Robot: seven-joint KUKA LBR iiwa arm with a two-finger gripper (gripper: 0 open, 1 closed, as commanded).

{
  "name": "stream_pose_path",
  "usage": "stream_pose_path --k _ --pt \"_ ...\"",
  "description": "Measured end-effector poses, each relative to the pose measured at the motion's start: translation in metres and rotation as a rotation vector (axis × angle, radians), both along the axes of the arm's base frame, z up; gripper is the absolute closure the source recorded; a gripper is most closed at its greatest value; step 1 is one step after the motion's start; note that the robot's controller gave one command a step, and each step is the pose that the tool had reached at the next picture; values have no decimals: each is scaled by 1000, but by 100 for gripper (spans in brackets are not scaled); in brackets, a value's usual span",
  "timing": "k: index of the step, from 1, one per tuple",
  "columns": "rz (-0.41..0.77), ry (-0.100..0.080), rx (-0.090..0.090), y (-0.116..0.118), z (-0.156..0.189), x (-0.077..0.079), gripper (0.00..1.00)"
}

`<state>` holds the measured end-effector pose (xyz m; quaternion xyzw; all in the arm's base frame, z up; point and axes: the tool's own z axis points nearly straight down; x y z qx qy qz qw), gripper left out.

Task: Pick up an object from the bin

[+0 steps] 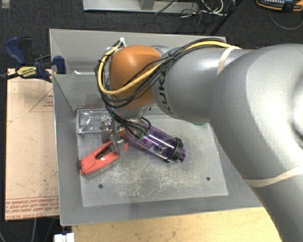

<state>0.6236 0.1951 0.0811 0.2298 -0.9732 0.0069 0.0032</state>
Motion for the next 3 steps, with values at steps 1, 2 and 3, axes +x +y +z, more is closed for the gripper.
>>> stream_pose_path --k 1,2,3 --pt "2 -3 1 4 117 19 100" --pt "2 -2 1 4 117 19 100" --pt "12 -3 2 9 135 31 100"
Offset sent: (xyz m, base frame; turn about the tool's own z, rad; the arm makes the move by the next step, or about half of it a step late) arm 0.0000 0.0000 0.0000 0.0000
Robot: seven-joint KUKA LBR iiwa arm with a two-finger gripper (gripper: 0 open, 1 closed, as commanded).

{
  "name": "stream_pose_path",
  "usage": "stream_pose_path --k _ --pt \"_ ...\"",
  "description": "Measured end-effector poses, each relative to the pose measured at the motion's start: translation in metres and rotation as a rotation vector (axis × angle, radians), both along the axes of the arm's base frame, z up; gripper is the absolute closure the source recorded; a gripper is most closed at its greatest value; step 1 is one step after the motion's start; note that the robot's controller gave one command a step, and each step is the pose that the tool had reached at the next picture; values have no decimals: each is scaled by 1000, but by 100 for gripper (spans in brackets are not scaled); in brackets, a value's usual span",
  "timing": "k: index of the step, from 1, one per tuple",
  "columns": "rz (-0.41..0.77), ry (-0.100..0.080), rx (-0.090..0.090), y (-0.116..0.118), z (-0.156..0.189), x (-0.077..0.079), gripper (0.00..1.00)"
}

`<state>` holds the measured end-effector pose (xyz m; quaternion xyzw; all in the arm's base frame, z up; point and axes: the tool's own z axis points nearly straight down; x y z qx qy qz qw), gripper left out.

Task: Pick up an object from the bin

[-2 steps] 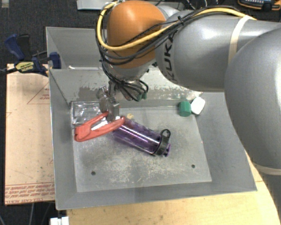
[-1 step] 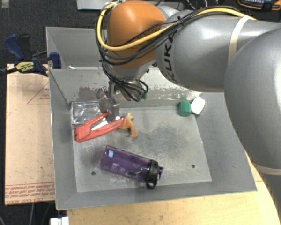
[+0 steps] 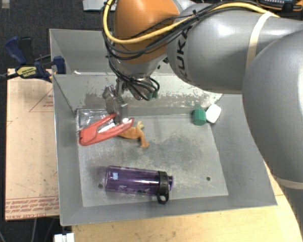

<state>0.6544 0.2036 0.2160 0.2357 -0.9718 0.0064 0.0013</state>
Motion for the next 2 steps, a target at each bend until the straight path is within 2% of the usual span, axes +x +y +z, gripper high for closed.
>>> stream_pose_path --k 1,2 --pt "10 1 0 2 28 -2 100" --pt "152 -4 1 13 -21 -23 100"
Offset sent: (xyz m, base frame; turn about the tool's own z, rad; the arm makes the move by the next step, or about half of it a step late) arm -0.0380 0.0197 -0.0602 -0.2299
